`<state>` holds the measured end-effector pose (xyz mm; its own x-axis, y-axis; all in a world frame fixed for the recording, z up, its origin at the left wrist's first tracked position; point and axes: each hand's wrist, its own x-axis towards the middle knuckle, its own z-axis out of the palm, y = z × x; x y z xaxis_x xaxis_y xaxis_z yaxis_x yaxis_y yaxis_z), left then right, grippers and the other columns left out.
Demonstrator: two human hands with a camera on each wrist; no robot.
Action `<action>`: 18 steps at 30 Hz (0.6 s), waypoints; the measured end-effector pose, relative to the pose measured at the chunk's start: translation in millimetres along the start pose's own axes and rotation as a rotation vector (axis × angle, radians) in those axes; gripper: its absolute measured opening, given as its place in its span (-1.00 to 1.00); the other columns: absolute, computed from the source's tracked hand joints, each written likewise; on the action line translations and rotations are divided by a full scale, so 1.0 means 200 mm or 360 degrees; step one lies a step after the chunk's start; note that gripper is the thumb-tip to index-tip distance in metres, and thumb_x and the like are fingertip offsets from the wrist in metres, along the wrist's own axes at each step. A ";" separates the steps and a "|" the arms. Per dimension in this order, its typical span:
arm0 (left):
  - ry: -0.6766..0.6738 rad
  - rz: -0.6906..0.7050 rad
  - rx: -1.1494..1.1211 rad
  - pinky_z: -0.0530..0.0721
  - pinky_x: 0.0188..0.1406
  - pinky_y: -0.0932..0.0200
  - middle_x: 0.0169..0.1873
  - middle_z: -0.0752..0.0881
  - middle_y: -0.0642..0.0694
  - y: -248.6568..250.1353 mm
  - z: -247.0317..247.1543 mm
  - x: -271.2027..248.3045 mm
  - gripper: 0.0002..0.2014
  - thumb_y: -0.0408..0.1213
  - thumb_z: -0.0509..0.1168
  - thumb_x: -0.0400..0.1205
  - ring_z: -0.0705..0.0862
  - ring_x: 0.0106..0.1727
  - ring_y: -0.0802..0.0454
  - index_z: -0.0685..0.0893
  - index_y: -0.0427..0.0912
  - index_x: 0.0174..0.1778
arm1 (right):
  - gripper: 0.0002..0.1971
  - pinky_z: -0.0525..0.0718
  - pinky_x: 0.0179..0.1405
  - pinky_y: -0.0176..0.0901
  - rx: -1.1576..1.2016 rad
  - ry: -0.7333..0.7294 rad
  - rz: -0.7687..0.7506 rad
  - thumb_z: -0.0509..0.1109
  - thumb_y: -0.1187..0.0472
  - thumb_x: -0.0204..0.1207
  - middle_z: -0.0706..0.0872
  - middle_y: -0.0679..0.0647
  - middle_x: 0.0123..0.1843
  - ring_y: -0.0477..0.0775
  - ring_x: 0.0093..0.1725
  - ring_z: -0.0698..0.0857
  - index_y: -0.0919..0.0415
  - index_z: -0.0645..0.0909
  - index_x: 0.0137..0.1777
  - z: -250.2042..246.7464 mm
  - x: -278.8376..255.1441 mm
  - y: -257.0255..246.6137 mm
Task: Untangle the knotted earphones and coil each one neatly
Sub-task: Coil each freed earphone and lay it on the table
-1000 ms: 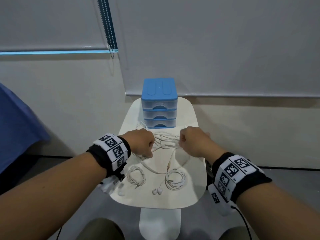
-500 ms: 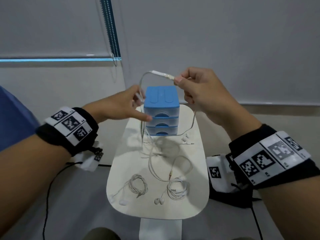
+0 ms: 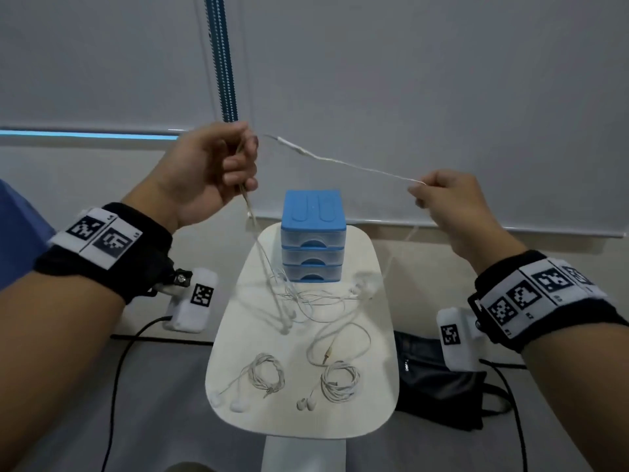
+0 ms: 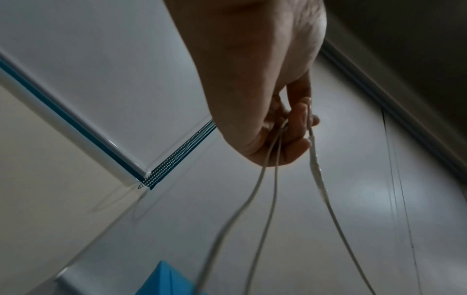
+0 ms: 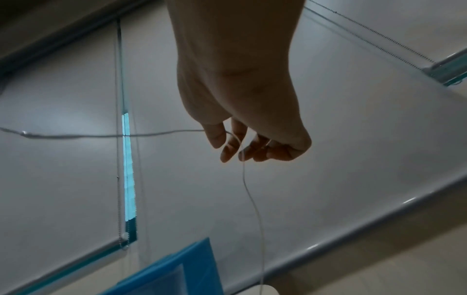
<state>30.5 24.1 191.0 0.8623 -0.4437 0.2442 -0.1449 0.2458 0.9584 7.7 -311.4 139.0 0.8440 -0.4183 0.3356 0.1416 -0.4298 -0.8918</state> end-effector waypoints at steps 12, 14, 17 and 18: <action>0.0006 0.0256 -0.0114 0.44 -0.38 0.33 -0.47 0.28 0.08 0.15 0.05 -0.06 -0.77 -0.17 0.12 0.81 0.21 -0.52 0.16 0.59 -0.04 -0.11 | -0.63 0.53 -0.31 -0.11 0.0358 0.0086 0.0469 0.15 0.02 0.76 0.63 0.08 -0.24 0.08 -0.33 0.59 0.18 0.71 -0.10 -0.03 -0.01 0.12; 0.0005 0.0262 -0.0112 0.36 -0.49 0.37 -0.47 0.27 0.08 0.17 0.07 -0.07 -0.77 -0.15 0.12 0.82 0.19 -0.54 0.19 0.59 -0.03 -0.11 | -0.69 0.53 -0.22 -0.08 0.0342 0.0321 0.0257 0.17 0.13 0.69 0.65 0.03 -0.23 0.11 -0.20 0.63 0.08 0.72 -0.16 -0.04 0.00 0.07; -0.0041 0.0261 -0.0118 0.23 -0.66 0.42 -0.48 0.27 0.09 0.21 0.08 -0.10 -0.77 -0.14 0.10 0.83 0.17 -0.57 0.19 0.58 -0.03 -0.10 | -0.71 0.52 0.18 0.07 -0.0033 0.0736 -0.0011 0.20 0.03 0.67 0.66 0.11 0.14 0.20 0.21 0.58 0.05 0.76 0.05 -0.13 -0.01 0.00; -0.0061 0.0267 -0.0117 0.20 -0.69 0.41 -0.48 0.28 0.10 0.22 0.08 -0.11 -0.77 -0.14 0.10 0.83 0.16 -0.57 0.18 0.58 -0.03 -0.09 | -0.69 0.39 0.39 0.15 -0.0131 0.0815 -0.0031 0.20 -0.03 0.66 0.59 0.09 0.35 0.20 0.41 0.48 0.03 0.75 0.12 -0.17 -0.02 -0.01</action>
<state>-2.1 31.4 229.3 0.8096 -0.4236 0.4064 -0.2478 0.3810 0.8908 -13.2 -336.6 150.8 0.4775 -0.7385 0.4760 0.0961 -0.4946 -0.8638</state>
